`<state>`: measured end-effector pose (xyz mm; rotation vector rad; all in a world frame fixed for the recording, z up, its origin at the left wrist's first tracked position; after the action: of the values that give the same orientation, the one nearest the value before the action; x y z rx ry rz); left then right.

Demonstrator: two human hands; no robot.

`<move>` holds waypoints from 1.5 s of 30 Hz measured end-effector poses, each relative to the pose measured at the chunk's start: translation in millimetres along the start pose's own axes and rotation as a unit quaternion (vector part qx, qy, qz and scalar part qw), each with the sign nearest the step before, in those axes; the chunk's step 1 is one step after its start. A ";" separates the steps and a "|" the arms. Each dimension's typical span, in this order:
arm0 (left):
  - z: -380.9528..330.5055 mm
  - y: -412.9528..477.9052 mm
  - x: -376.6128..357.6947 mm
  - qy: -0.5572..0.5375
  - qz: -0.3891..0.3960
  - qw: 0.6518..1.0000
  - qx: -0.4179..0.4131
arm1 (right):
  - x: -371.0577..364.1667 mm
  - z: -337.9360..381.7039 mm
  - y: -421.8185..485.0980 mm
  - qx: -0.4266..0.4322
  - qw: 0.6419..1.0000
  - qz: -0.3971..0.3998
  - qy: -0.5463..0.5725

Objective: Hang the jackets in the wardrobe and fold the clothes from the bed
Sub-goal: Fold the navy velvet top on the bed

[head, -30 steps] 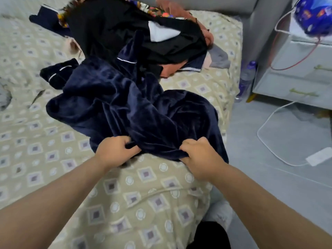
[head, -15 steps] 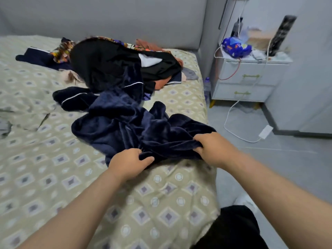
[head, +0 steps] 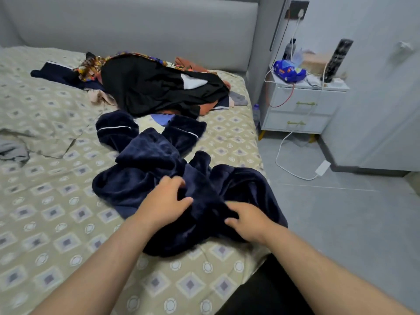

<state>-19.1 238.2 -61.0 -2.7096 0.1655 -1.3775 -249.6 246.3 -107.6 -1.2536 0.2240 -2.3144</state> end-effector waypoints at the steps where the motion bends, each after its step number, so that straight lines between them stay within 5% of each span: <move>1: -3.6 10.4 6.9 0.040 -0.020 0.998 -0.036 | -4.1 -0.1 -2.5 0.006 0.999 0.028 -0.015; 5: -10.8 37.8 1.8 0.341 0.110 0.922 -0.145 | -13.0 6.8 -12.5 0.057 0.986 0.118 -0.098; 7: -2.2 36.1 -4.6 0.369 0.181 0.900 -0.145 | -5.4 8.2 -17.9 0.041 0.990 0.123 -0.049; 11: 2.9 21.3 8.7 0.347 0.174 0.916 -0.099 | 21.5 7.2 -23.1 -0.028 0.990 0.059 0.125; 16: 3.3 -16.8 18.6 0.261 0.176 0.949 -0.030 | 16.8 11.4 -32.6 -0.012 0.998 0.046 0.029; 20: -12.2 -44.3 32.3 0.022 0.152 0.988 0.012 | 9.4 44.1 -46.5 0.052 0.993 -0.025 -0.105; 24: -50.4 -59.0 54.1 -0.114 0.061 0.991 -0.032 | 18.2 77.6 -54.2 0.132 0.982 -0.132 -0.019; 26: -60.8 -66.7 63.9 -0.144 0.082 0.985 -0.052 | 36.2 80.2 -59.1 0.109 0.976 -0.174 0.069; 29: -64.0 -78.5 67.0 -0.160 0.139 0.975 -0.070 | 55.8 83.5 -69.0 0.082 0.984 -0.136 0.077; 31: -57.2 -79.1 65.9 -0.072 0.145 0.984 -0.074 | 66.7 83.3 -75.4 0.069 0.984 -0.138 0.092; 34: -30.4 -59.8 73.7 0.205 0.090 0.970 -0.098 | 88.3 84.4 -83.2 0.052 0.971 -0.176 0.156; 36: -18.2 -45.1 83.9 0.290 0.039 0.951 -0.098 | 103.8 89.8 -88.1 0.060 0.961 -0.192 0.190; 40: -47.7 -26.6 131.9 0.102 -0.103 0.989 -0.041 | 136.3 102.1 -98.5 0.087 0.970 -0.171 0.149; 45: -128.8 -19.8 230.1 0.043 -0.294 0.951 -0.086 | 200.8 121.9 -102.3 0.122 0.960 -0.252 0.012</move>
<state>12.5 220.6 200.9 -2.9806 -0.5946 -1.6818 -276.1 245.9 147.3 -1.2631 -0.4105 -2.6720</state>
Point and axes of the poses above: each hand's wrist, its own y-axis towards the middle knuckle, its own x-axis out of the back of the hand, z = x × y, the point moved 4 cm from there along y, towards the middle knuckle, and after that the axes turned 6 degrees about -y, right-handed, at the moved point
